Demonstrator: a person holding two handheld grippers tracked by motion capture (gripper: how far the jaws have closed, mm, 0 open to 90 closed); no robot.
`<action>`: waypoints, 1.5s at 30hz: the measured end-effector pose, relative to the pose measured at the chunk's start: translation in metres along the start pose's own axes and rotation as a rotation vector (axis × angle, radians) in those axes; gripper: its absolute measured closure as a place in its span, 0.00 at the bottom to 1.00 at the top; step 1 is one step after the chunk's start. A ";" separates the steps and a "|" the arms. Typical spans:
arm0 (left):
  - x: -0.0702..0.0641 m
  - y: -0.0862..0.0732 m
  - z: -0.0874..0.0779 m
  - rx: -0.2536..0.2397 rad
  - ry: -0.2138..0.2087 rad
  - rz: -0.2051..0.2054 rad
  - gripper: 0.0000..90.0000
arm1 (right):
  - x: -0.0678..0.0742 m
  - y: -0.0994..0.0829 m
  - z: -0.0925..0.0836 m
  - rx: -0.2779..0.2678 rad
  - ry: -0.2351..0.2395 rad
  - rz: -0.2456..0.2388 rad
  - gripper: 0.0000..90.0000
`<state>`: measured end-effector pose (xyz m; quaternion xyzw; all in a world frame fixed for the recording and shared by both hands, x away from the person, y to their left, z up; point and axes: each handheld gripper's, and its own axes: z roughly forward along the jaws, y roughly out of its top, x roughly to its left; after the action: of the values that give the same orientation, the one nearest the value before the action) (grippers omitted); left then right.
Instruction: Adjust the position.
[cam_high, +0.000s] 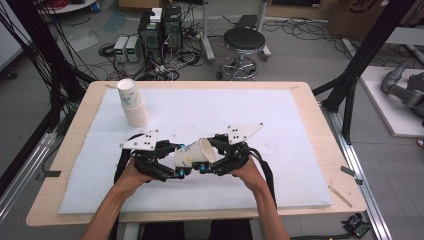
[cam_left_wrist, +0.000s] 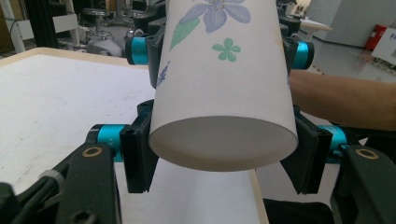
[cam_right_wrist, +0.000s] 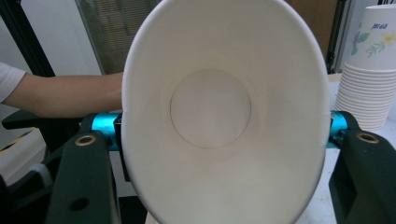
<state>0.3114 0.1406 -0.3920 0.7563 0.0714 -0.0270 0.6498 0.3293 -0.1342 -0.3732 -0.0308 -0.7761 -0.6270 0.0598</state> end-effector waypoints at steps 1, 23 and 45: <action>0.000 0.000 0.000 0.000 0.000 0.000 0.41 | 0.000 0.000 0.000 0.000 0.000 0.000 0.39; 0.001 0.000 -0.007 -0.025 0.102 -0.045 0.07 | -0.002 -0.001 -0.001 -0.008 -0.008 0.006 0.39; -0.009 -0.040 -0.068 0.086 0.480 -0.099 0.07 | -0.014 0.015 -0.023 0.165 -0.232 0.091 0.39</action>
<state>0.2930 0.2129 -0.4194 0.7636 0.2596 0.1187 0.5792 0.3459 -0.1529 -0.3559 -0.1331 -0.8247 -0.5497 0.0007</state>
